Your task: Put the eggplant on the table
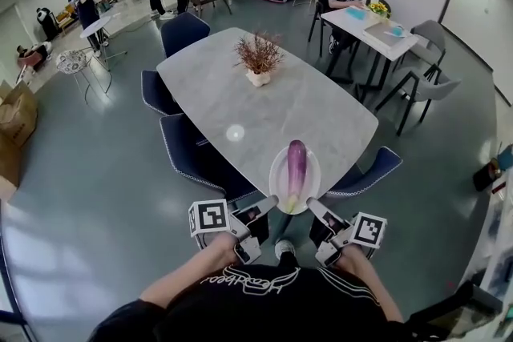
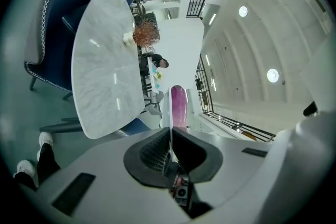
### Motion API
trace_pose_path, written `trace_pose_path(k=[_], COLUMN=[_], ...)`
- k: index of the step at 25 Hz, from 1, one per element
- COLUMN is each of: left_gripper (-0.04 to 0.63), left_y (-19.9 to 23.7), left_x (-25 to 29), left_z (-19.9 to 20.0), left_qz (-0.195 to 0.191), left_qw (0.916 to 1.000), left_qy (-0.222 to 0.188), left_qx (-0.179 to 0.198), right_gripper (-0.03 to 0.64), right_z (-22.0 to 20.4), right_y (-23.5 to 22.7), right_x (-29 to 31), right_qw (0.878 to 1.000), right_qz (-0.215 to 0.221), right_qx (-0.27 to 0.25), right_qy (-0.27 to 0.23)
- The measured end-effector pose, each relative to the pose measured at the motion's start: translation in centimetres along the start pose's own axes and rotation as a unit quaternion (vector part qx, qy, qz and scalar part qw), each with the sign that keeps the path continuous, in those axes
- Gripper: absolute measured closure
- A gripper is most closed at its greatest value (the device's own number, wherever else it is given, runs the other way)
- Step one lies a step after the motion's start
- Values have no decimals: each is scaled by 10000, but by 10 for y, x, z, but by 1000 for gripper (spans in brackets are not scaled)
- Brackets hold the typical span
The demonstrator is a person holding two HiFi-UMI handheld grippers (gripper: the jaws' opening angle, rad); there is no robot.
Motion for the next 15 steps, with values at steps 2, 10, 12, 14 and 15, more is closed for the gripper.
trace_pose_path(k=[2,10,12,14,15], left_gripper=[576,575,576,575,575], left_y=[3,22,26,30,32], left_x=[11,53,61,66,68], left_z=[9,51,60,68,71], left_qz=[59,242,288,332,352], left_qw=[10000,9992,9988,9984,9981], left_qy=[-56,-307,-380,-447,-476], left_qx=[-30,-74,-117,-138,-144], right_gripper=[574,574,574,574,574], right_z=[12,61,71,79,82], right_y=[-8,-45,-53,-59,-61], right_x=[8,41,49,57,61], right_qw=[9999,9993,9990,9987,9986], right_qz=[-12,-62,-104,-100,-100], right_qx=[83,230,242,213,216], right_qy=[58,304,368,446,482])
Point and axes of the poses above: the fingertips, and each gripper's own axes: x forward along the fingers, y to its left, z out of its top, the point moved 3 cm from there along -x, backward along the fingers, and after that the axes turned 1 degree about -y, right-handed, at the moved point
